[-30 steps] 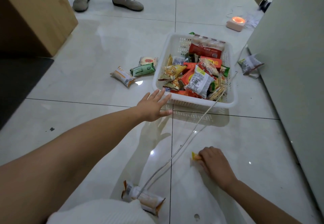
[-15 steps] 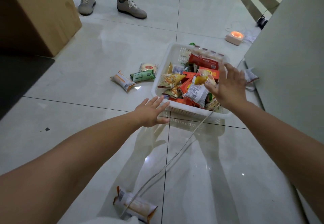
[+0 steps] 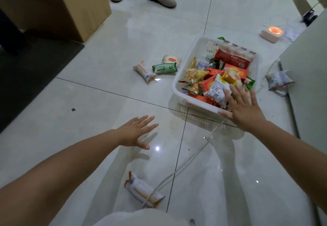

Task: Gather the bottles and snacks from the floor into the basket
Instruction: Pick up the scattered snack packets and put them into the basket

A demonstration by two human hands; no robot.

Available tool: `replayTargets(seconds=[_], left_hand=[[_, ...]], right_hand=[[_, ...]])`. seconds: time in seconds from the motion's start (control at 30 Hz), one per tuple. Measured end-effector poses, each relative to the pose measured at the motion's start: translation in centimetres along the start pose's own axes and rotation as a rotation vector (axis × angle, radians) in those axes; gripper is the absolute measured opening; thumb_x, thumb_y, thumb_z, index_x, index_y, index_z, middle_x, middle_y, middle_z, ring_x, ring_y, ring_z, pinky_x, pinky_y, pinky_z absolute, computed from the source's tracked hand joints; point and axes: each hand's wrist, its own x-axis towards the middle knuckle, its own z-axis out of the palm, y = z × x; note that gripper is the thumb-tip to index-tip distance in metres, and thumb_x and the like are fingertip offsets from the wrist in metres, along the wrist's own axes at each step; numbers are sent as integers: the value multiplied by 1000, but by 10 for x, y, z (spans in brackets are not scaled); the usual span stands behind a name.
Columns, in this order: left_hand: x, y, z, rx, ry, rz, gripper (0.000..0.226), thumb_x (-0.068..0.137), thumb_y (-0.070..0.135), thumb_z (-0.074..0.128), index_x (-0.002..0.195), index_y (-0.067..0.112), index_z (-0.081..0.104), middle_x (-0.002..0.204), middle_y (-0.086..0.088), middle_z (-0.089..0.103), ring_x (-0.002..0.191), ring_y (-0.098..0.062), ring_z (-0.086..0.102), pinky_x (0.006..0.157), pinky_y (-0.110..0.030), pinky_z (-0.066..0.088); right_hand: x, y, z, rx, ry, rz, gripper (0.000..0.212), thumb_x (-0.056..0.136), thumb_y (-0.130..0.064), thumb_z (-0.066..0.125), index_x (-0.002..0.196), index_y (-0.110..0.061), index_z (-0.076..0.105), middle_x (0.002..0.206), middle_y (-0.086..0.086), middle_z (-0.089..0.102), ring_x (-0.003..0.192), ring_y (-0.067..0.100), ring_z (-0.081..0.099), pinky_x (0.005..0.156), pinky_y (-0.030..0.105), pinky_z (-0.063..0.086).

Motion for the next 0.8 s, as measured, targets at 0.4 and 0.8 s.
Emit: replayTargets(seconds=[0.4, 0.8], left_hand=[[-24, 40, 66, -264, 14, 181, 49, 71, 42, 79, 118, 36, 66, 160, 3, 3, 146, -21, -2, 116, -28, 5], [-41, 62, 76, -166, -231, 327, 61, 59, 34, 87, 114, 23, 64, 157, -9, 5, 143, -30, 1, 113, -39, 14]], right_hand=[[12, -8, 10, 57, 0, 58, 95, 69, -76, -5, 151, -27, -7, 160, 0, -11, 146, 16, -15, 113, 42, -18], [8, -8, 26, 130, -14, 142, 94, 71, -76, -4, 151, -26, -4, 160, 3, -7, 147, 18, -11, 114, 46, -14]])
